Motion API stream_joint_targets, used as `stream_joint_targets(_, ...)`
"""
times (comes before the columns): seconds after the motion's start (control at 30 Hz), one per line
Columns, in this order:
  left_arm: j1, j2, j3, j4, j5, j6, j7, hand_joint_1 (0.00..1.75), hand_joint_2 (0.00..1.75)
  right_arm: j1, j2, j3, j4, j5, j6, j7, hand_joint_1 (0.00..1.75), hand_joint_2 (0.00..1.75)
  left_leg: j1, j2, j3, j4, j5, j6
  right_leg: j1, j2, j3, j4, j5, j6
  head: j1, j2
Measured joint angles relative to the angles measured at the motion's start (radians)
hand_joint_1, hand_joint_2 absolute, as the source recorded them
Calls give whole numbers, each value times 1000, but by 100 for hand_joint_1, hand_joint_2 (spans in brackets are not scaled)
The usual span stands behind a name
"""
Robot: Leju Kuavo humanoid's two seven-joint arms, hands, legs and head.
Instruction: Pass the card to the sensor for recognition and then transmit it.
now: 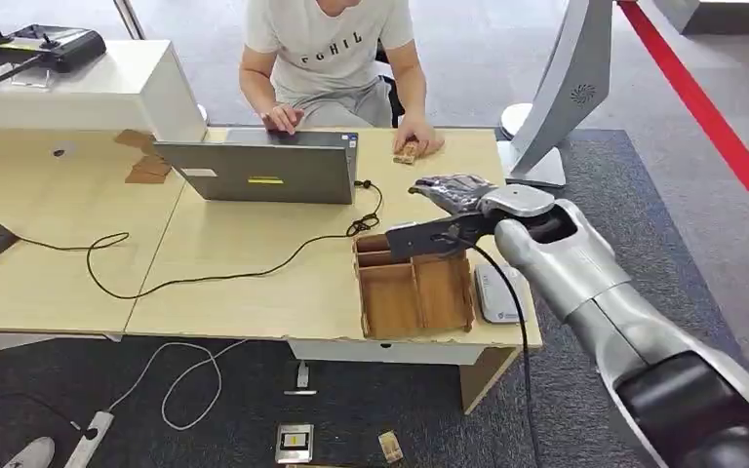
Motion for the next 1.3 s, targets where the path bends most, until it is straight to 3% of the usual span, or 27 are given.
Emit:
stream_joint_targets(0.13,0,8,0,0,0,-7,0,0,175,14,-29,6,-57,-42,35,33,0,175,0,0,0,0,0,0,0,0,0,0,0,0,0,0)
stream_joint_targets(0.43,0,18,0,0,4,-8,11,0,175,39,-44,35,-118,-68,26,44,0,175,0,0,0,0,0,0,0,0,0,0,0,0,0,0)
stream_joint_targets(0.8,0,18,0,0,6,-5,12,0,175,39,-29,64,-89,-41,-51,1,0,175,0,0,-1,0,0,0,0,0,0,0,0,0,0,0)
stream_joint_targets(1.3,1,24,0,0,13,-5,9,0,175,36,-18,76,-24,-37,-64,-15,0,175,0,0,0,0,0,0,0,0,0,0,0,0,1,0)
